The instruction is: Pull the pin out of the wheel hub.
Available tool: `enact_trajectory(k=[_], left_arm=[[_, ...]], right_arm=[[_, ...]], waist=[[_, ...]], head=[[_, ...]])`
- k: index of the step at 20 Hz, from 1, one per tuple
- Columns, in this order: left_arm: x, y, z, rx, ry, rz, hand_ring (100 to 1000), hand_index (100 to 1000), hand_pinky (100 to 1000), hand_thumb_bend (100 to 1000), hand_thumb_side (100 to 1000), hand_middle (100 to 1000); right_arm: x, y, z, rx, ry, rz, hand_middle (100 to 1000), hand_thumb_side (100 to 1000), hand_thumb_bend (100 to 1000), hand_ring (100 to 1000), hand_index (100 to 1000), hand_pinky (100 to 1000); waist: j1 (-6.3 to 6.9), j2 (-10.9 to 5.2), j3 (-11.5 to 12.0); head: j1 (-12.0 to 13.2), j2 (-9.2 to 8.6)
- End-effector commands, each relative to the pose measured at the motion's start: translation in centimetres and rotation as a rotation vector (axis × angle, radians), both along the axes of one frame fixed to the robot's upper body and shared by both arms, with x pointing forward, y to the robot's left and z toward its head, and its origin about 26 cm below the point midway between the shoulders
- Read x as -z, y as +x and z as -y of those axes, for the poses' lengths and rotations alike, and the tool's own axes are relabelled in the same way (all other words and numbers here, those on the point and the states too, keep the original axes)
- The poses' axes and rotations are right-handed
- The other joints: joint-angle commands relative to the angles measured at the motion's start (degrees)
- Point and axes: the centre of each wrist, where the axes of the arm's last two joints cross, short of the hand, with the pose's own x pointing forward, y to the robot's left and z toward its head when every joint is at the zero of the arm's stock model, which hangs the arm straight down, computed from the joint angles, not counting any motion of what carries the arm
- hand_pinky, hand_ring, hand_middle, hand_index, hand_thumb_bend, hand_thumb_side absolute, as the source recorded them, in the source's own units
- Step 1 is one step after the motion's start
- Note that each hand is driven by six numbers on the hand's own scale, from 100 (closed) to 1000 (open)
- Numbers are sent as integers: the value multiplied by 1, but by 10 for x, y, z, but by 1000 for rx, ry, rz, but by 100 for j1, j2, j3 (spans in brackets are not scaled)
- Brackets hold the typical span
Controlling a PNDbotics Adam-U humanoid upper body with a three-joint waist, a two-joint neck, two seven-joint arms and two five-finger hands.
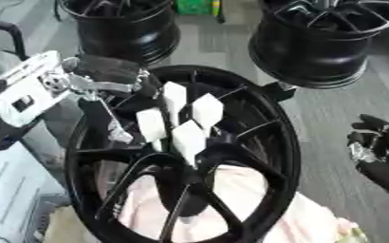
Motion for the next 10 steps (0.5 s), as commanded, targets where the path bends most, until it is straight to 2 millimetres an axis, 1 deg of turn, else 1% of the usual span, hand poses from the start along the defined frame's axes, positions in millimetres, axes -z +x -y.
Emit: enact_trajectory(k=[1, 2, 4, 5, 6, 10], left_arm=[[-11, 2, 0, 348, 348, 50, 515, 749, 684, 331, 411, 568], [-10, 2, 0, 349, 348, 49, 513, 746, 681, 326, 404, 565], [-9, 2, 1, 349, 349, 48, 495, 736, 667, 300, 362, 551], [-9, 3, 1, 349, 349, 47, 471, 725, 645, 276, 333, 536], [-8, 3, 1, 348, 347, 46, 466, 722, 640, 271, 327, 532], [-9, 5, 0, 343, 331, 41, 416, 691, 593, 180, 267, 494]], right_arm=[[-7, 2, 3, -2, -17, 21, 711, 178, 100, 686, 830, 746], [-7, 2, 3, -2, -17, 21, 711, 179, 100, 686, 830, 746], [-7, 2, 3, -2, -17, 21, 711, 179, 100, 685, 830, 746], [-7, 2, 3, -2, -16, 21, 710, 179, 100, 685, 830, 746], [-7, 2, 3, -2, -16, 21, 710, 179, 100, 685, 830, 746], [-7, 2, 3, -3, -16, 21, 710, 179, 100, 685, 830, 746]], waist=[[-4, -59, -5], [-4, -59, -6], [-5, -60, -8], [-5, -61, -8], [-6, -62, -8], [-6, -67, -6]], head=[[4, 27], [5, 27], [7, 27], [9, 27], [10, 27], [12, 27]])
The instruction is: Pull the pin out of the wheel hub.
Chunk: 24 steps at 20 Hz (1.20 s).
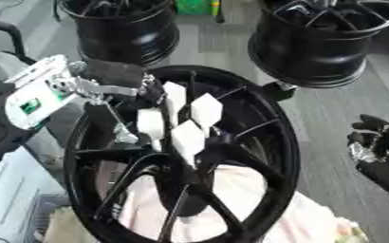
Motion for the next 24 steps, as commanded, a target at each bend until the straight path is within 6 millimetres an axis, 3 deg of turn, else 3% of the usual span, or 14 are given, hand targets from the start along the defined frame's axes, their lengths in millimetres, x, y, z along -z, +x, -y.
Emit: enact_trajectory(k=[1, 5, 11, 24], left_arm=[[-12, 3, -4, 342, 332, 52, 396, 679, 572, 145, 243, 480], [-14, 4, -5, 341, 309, 48, 313, 652, 484, 100, 176, 450], [-21, 3, -5, 338, 262, 41, 195, 603, 369, 100, 185, 392], [-53, -4, -7, 306, 192, 73, 194, 587, 370, 100, 182, 374]], right_arm=[[-7, 2, 3, -1, -15, 20, 710, 179, 100, 685, 830, 746], [-7, 2, 3, -1, -15, 20, 710, 179, 100, 685, 830, 746], [-7, 2, 3, 0, -15, 19, 710, 180, 100, 685, 830, 746], [-6, 2, 4, 0, -18, 17, 710, 179, 100, 685, 830, 746]], waist=[[-5, -68, 0], [-5, -70, -1], [1, -75, 4], [17, -100, 12]], head=[[11, 27], [15, 27], [18, 27], [10, 27]])
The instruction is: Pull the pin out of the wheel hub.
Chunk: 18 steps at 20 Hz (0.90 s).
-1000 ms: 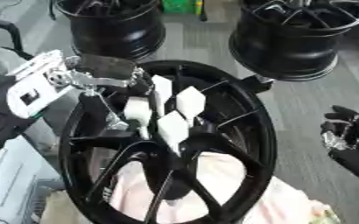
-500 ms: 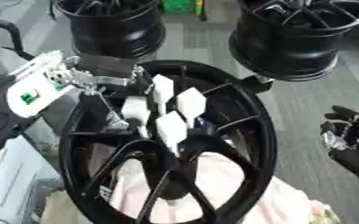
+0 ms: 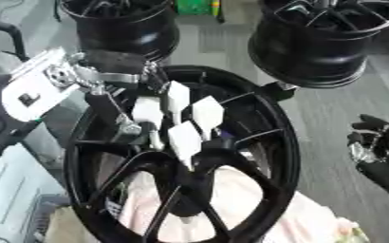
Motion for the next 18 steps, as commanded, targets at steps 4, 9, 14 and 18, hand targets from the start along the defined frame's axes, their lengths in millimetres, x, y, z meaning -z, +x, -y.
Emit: enact_trajectory(k=[4, 9, 14, 18], left_arm=[[-53, -7, -22, 261, 248, 169, 196, 588, 375, 100, 173, 374], [-85, -12, -46, 181, 185, 218, 194, 589, 375, 100, 163, 372], [-98, -12, -97, -3, 191, 217, 205, 597, 382, 100, 151, 379], [-89, -11, -154, -210, 225, 166, 212, 603, 385, 100, 145, 384]], right_arm=[[-6, 1, 5, 2, -20, 15, 710, 179, 100, 685, 830, 746], [-5, 1, 6, 6, -23, 12, 710, 179, 100, 685, 830, 746], [-4, -1, 9, 19, -27, 5, 710, 179, 100, 685, 830, 746], [-2, -2, 11, 27, -27, 2, 709, 178, 100, 684, 830, 746]], waist=[[12, -100, 18], [29, -121, 50], [68, -158, 120], [81, -176, 175]], head=[[7, 27], [-4, 27], [-44, 27], [-87, 27]])
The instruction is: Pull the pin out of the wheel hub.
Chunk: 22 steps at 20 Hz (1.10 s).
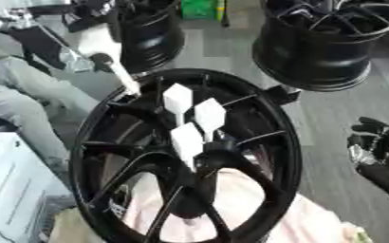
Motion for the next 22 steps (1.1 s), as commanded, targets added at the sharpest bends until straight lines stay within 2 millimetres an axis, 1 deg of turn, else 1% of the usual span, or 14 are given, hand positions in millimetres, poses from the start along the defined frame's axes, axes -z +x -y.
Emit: enact_trajectory(k=[1, 5, 7, 9, 10, 11, 12, 13, 14, 15, 17, 18, 19, 22], left_arm=[[-15, -6, -53, 46, 327, -16, 212, 603, 385, 100, 145, 385], [6, -10, -111, -189, 346, -123, 235, 616, 406, 106, 142, 397], [22, -13, -136, -296, 361, -182, 253, 629, 422, 134, 139, 410], [40, -15, -155, -384, 380, -227, 286, 651, 449, 179, 138, 432], [48, -16, -161, -417, 391, -240, 342, 711, 489, 253, 144, 493], [56, -17, -168, -457, 404, -254, 360, 728, 501, 292, 146, 517], [64, -19, -173, -495, 419, -265, 417, 758, 533, 358, 154, 568], [73, -21, -179, -535, 436, -276, 531, 810, 614, 427, 202, 664], [79, -23, -184, -568, 449, -278, 694, 862, 732, 509, 341, 781], [84, -25, -188, -601, 460, -271, 788, 900, 803, 585, 479, 853], [94, -29, -196, -655, 465, -240, 857, 931, 848, 677, 623, 905], [98, -30, -199, -675, 458, -220, 872, 939, 854, 695, 662, 916], [103, -32, -202, -690, 446, -201, 873, 943, 851, 688, 673, 917], [110, -36, -207, -703, 410, -159, 864, 943, 843, 639, 656, 908]], right_arm=[[-6, 0, 8, 16, -27, 17, 709, 178, 100, 684, 830, 746], [-6, 0, 8, 22, -24, 15, 710, 179, 100, 684, 830, 746], [-5, 0, 8, 23, -23, 15, 709, 178, 100, 684, 830, 746], [-5, 0, 8, 23, -22, 16, 709, 178, 100, 684, 830, 746], [-5, 0, 8, 22, -21, 16, 709, 179, 100, 684, 830, 746], [-5, 0, 8, 23, -20, 15, 709, 178, 100, 684, 830, 746], [-5, 0, 8, 24, -21, 15, 709, 178, 100, 684, 830, 746], [-5, 0, 8, 25, -19, 15, 709, 178, 100, 684, 830, 746], [-5, 0, 8, 27, -18, 15, 709, 178, 100, 684, 830, 746], [-5, 0, 8, 28, -17, 14, 709, 178, 100, 684, 830, 746], [-5, 0, 8, 29, -16, 15, 709, 178, 100, 684, 830, 746], [-5, 0, 8, 29, -15, 15, 709, 178, 100, 684, 830, 746], [-5, 0, 8, 29, -14, 15, 709, 178, 100, 684, 830, 746], [-5, 0, 8, 28, -13, 15, 709, 178, 100, 684, 830, 746]], waist=[[-3, -80, 31], [-18, -79, 66], [-28, -74, 75], [-40, -68, 81], [-46, -66, 81], [-57, -63, 80], [-65, -60, 76], [-75, -56, 71], [-82, -53, 69], [-89, -50, 67], [-99, -44, 67], [-101, -42, 68], [-103, -40, 70], [-107, -39, 77]], head=[[-40, 27], [-71, 27], [-86, 27], [-91, 27], [-94, 27], [-101, 27], [-102, 27], [-104, 27], [-108, 27], [-111, 27], [-117, 27], [-118, 27], [-120, 27], [-120, 27]])
